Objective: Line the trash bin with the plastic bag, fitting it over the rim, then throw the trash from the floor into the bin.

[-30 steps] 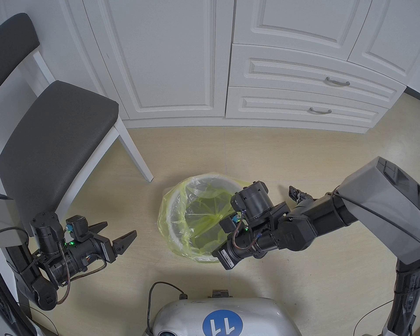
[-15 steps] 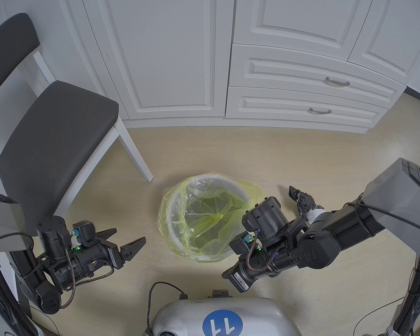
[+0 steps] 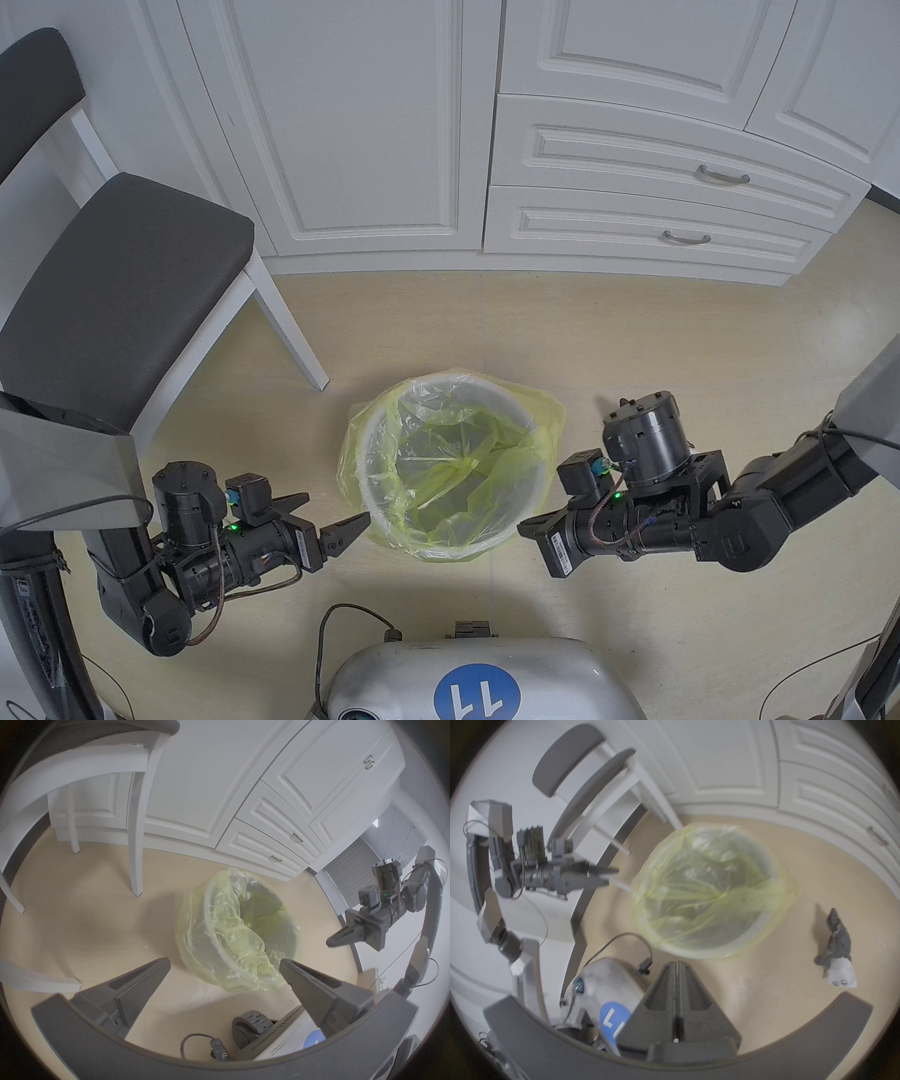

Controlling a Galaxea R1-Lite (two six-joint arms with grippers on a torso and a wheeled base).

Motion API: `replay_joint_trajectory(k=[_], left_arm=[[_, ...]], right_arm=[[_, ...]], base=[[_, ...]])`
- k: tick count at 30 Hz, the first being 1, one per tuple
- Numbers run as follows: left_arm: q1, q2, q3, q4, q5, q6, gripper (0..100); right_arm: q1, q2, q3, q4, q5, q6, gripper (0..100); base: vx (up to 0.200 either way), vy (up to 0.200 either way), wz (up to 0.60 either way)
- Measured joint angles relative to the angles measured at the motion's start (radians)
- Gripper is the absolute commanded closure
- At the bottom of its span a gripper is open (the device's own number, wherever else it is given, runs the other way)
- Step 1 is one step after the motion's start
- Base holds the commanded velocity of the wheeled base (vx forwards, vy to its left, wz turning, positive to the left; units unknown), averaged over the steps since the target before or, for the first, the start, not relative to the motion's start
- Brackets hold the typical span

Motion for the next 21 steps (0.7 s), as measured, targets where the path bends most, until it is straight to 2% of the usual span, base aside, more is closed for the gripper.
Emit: replay_joint_trajectory(k=[5, 8, 10, 16, 21], left_arm=[[-0.026, 0.043, -0.05, 0.0, 0.009, -0.037, 0], [-0.042, 0.06, -0.085, 0.001, 0.039, -0.069, 0], [-0.059, 0.076, -0.13, 0.004, 0.096, -0.097, 0], [-0.104, 0.107, -0.25, 0.088, 0.28, -0.129, 0], [-0.131, 0.11, -0.307, 0.238, 0.354, -0.134, 0]], right_arm=[[-0.006, -0.018, 0.12, -0.312, -0.067, 0.061, 100], [-0.01, -0.026, 0.199, -0.456, -0.094, 0.09, 100], [-0.014, -0.035, 0.256, -0.533, -0.11, 0.111, 100], [-0.023, -0.048, 0.323, -0.565, -0.127, 0.138, 100], [-0.025, -0.048, 0.341, -0.566, -0.127, 0.142, 100]], base=[[0.0, 0.0, 0.0], [0.0, 0.0, 0.0], [0.0, 0.0, 0.0], [0.0, 0.0, 0.0], [0.0, 0.0, 0.0]])
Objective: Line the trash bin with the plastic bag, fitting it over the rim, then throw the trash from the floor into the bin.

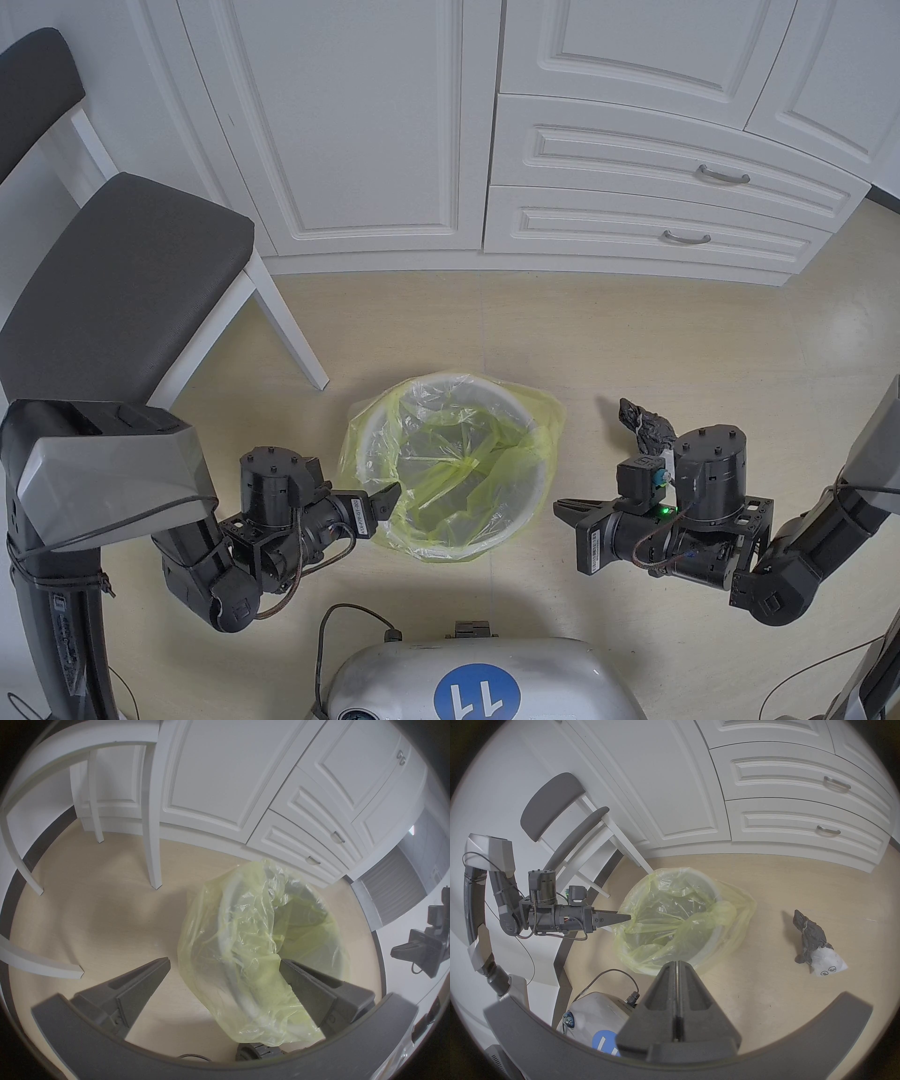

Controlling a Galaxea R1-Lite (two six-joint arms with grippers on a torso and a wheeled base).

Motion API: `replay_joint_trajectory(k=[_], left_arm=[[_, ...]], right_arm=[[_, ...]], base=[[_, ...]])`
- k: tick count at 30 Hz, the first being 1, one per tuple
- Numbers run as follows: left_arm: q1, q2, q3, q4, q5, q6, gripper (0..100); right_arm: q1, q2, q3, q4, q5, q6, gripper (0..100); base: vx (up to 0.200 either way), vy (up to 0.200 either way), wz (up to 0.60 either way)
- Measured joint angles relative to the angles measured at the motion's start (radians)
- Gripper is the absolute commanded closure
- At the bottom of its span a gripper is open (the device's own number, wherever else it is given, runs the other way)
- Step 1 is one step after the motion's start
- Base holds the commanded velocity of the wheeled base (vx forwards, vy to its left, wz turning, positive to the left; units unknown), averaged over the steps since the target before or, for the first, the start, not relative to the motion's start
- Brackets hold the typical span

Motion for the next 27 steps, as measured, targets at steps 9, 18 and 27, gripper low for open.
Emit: replay_joint_trajectory(k=[9, 18, 27], left_arm=[[0.021, -0.054, 0.018, 0.022, 0.004, 0.005, 0], [0.151, -0.147, 0.192, 0.024, -0.223, 0.059, 0], [0.209, -0.045, 0.152, -0.004, -0.244, 0.061, 0]], right_arm=[[-0.004, -0.004, 0.009, -0.002, 0.013, 0.001, 100], [-0.005, 0.007, 0.011, -0.005, 0.02, -0.002, 100], [0.002, 0.027, 0.009, -0.009, 0.023, -0.002, 100]], base=[[0.0, 0.0, 0.0], [0.0, 0.0, 0.0], [0.0, 0.0, 0.0]])
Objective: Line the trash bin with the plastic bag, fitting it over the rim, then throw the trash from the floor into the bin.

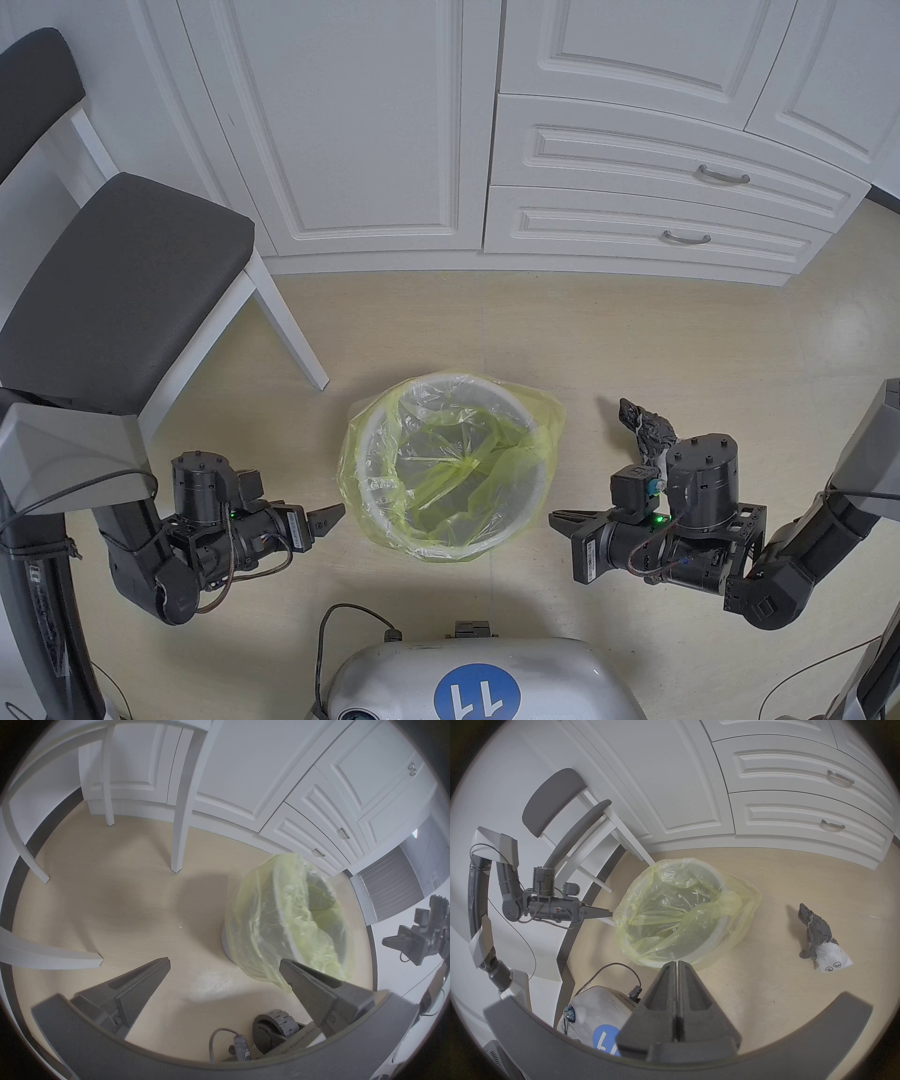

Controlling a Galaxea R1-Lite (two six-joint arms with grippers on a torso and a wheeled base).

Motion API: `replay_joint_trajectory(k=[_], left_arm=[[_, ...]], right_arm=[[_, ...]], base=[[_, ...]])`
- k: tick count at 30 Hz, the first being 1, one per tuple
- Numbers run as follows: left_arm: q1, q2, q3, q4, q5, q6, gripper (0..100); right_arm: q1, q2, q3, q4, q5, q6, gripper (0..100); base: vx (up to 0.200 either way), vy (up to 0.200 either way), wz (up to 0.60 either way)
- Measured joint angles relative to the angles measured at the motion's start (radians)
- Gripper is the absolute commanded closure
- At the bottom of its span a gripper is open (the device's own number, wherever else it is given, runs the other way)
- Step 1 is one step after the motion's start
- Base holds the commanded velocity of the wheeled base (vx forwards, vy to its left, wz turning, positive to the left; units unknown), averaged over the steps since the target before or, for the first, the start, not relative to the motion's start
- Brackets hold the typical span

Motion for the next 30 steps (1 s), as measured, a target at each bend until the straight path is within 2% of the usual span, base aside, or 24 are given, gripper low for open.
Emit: replay_joint_trajectory(k=[9, 20, 25, 30], left_arm=[[-0.004, 0.179, -0.228, 0.005, 0.004, -0.046, 0], [0.014, 0.322, -0.51, 0.24, 0.015, -0.049, 0], [0.017, 0.344, -0.537, 0.244, 0.018, -0.063, 0], [0.017, 0.283, -0.477, 0.236, 0.019, -0.085, 0]], right_arm=[[-0.005, 0.033, -0.01, -0.002, 0.022, 0.002, 100], [-0.054, 0.112, -0.053, -0.07, 0.034, 0.006, 100], [-0.085, 0.127, -0.065, -0.084, 0.036, 0.007, 100], [-0.105, 0.131, -0.1, -0.075, 0.038, 0.006, 100]], base=[[0.0, 0.0, 0.0], [0.0, 0.0, 0.0], [0.0, 0.0, 0.0], [0.0, 0.0, 0.0]])
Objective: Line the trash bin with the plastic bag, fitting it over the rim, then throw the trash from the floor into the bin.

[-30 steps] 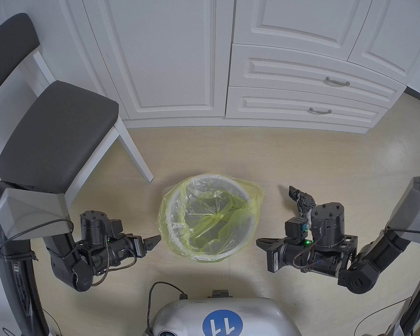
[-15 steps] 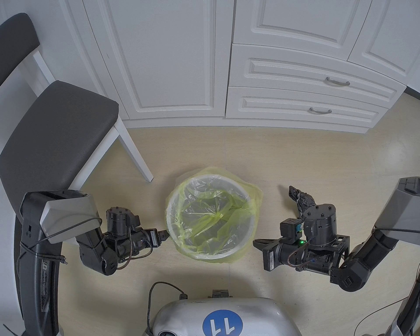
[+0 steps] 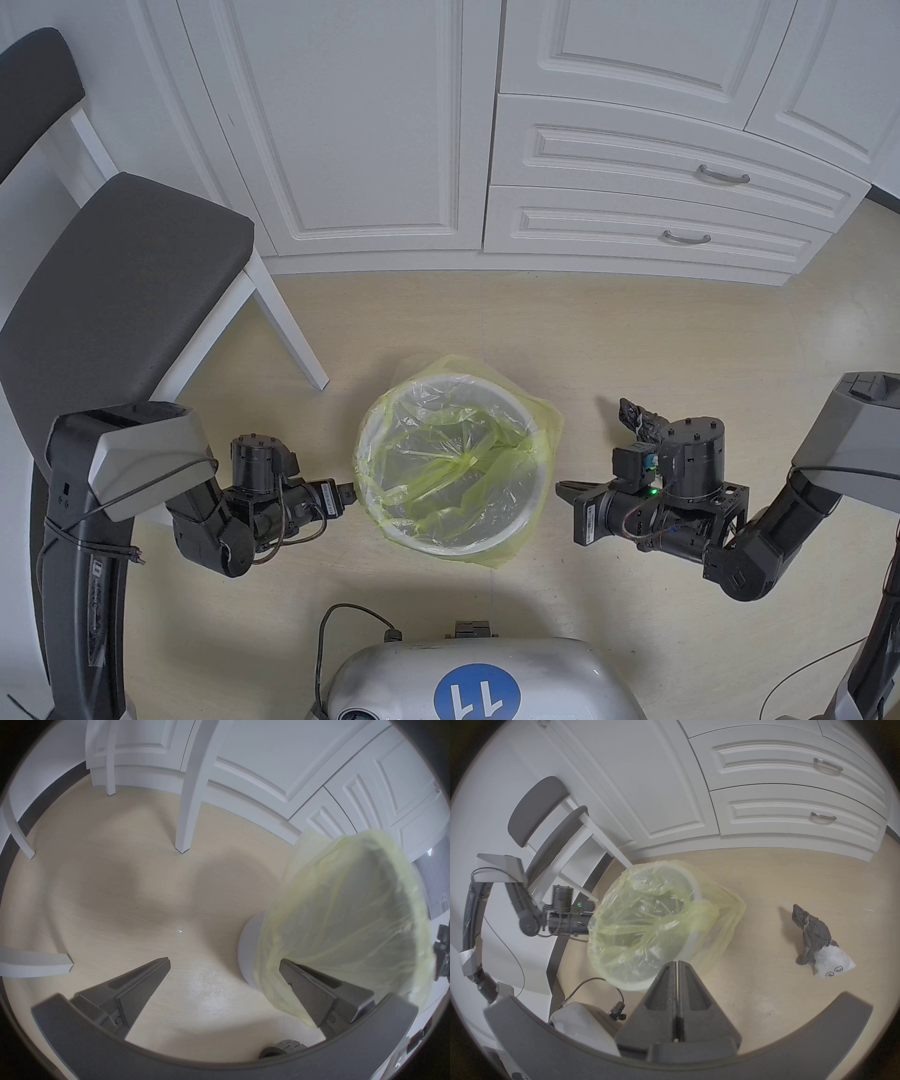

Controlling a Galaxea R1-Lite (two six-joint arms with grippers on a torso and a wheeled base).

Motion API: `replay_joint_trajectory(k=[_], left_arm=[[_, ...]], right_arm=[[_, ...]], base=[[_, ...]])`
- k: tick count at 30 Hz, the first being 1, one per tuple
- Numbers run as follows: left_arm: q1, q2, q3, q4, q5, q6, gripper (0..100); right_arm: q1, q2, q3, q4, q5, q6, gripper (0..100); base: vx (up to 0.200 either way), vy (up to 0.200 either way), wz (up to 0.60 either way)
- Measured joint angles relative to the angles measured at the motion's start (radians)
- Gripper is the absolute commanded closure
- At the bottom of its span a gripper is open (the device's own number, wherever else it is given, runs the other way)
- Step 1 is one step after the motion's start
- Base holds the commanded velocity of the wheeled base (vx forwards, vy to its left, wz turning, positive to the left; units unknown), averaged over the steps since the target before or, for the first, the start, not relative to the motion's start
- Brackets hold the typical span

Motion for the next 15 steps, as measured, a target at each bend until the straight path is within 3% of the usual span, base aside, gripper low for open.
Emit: replay_joint_trajectory(k=[5, 10, 15], left_arm=[[-0.003, -0.13, 0.117, -0.003, 0.001, -0.004, 0], [-0.004, -0.269, 0.261, -0.001, 0.004, -0.004, 0], [0.021, -0.353, 0.355, -0.005, 0.094, 0.033, 0]], right_arm=[[-0.038, 0.005, -0.083, 0.077, 0.023, 0.0, 100], [-0.096, 0.019, -0.145, 0.147, 0.097, 0.0, 100], [-0.156, 0.046, -0.181, 0.17, 0.171, -0.001, 100]], base=[[0.0, 0.0, 0.0], [0.0, 0.0, 0.0], [0.0, 0.0, 0.0]])
